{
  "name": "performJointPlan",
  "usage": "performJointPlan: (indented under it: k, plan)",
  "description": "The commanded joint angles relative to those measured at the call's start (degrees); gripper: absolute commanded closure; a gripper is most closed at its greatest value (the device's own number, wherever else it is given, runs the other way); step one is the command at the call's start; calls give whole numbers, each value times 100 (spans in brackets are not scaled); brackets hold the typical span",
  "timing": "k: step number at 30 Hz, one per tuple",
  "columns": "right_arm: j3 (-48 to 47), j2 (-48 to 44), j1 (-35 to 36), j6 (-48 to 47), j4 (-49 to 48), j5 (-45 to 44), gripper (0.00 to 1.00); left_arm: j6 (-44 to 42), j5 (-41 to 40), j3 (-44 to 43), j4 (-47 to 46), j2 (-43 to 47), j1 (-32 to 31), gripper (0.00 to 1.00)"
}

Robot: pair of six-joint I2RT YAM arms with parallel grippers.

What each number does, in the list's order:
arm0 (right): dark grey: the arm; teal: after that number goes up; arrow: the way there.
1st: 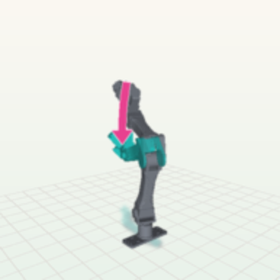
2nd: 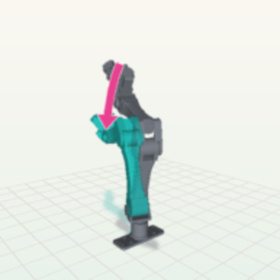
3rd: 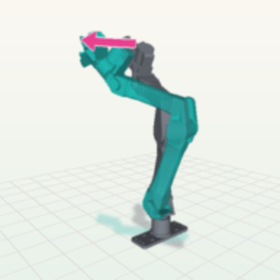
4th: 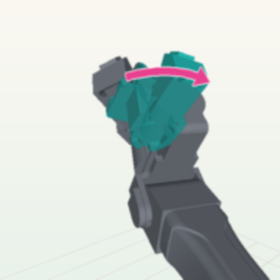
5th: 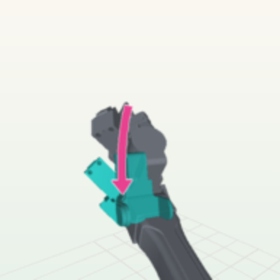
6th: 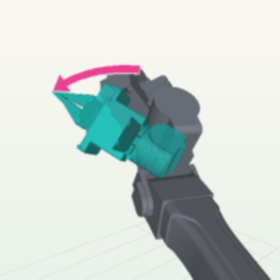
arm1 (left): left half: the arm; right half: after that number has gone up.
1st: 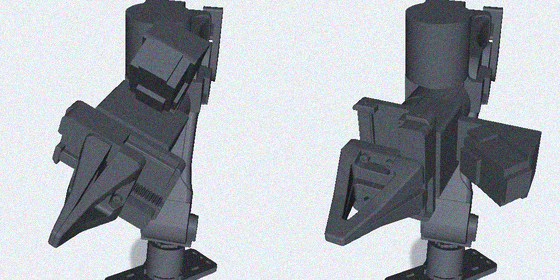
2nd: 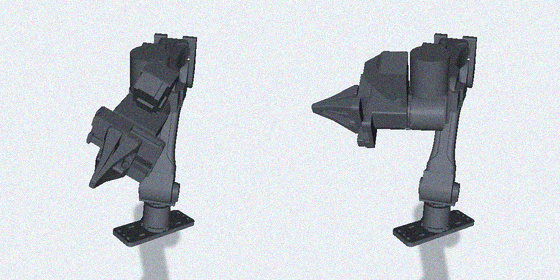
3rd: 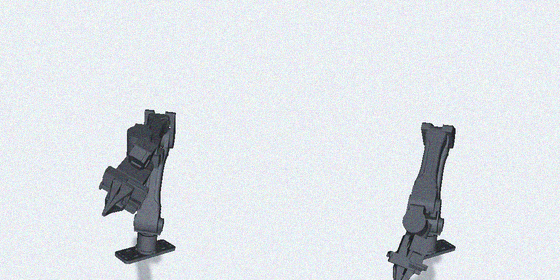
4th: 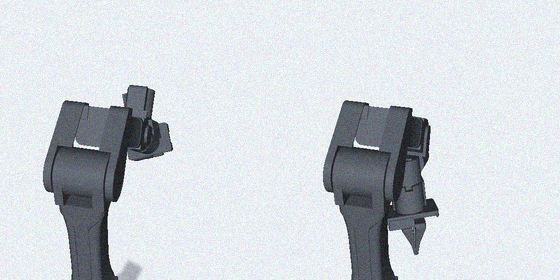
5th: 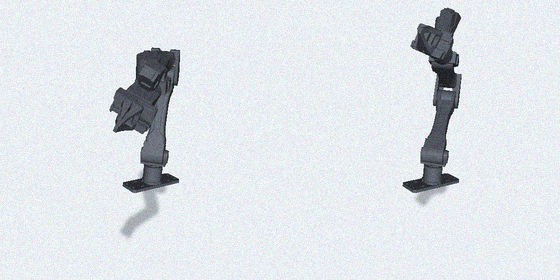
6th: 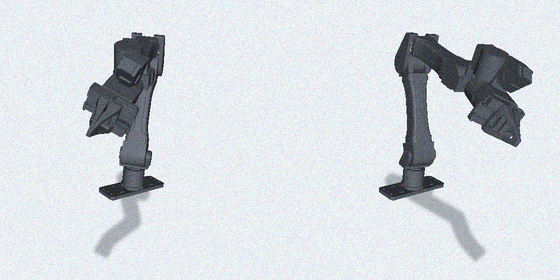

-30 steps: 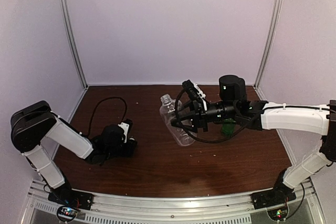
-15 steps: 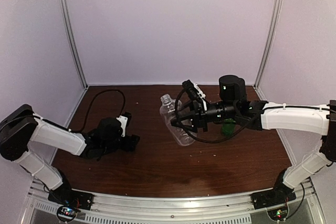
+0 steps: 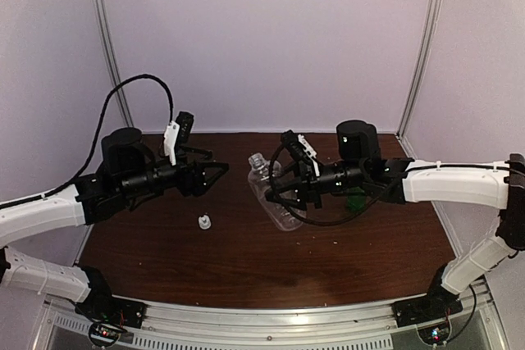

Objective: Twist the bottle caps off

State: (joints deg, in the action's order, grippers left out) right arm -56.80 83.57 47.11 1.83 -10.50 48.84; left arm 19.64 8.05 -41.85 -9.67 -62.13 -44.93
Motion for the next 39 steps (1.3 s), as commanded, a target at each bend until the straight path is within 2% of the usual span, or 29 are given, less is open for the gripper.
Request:
performJointPlan:
  k: [1,4,10,18,28,32,39]
  plan:
    - [-262,132,-31,-29,-39,225,56,-98,1752,-427,-100,158,37,22]
    - [-341,212,-19,-12,-31,375,55,-29,2412,-637,-201,86,37,22]
    - [-461,313,49,-25,-5,521,55,248,3073,-1119,-225,-379,28,22]
    - [-530,326,127,-46,39,594,55,287,3149,-1511,-104,-868,-87,23]
    - [-530,309,166,-108,101,609,55,208,3110,-1660,0,-1164,-294,31]
    - [-526,305,175,-105,101,597,55,176,3113,-1685,49,-1211,-339,36]
    - [-499,284,175,-104,101,575,55,57,3120,-1729,142,-1288,-393,50]
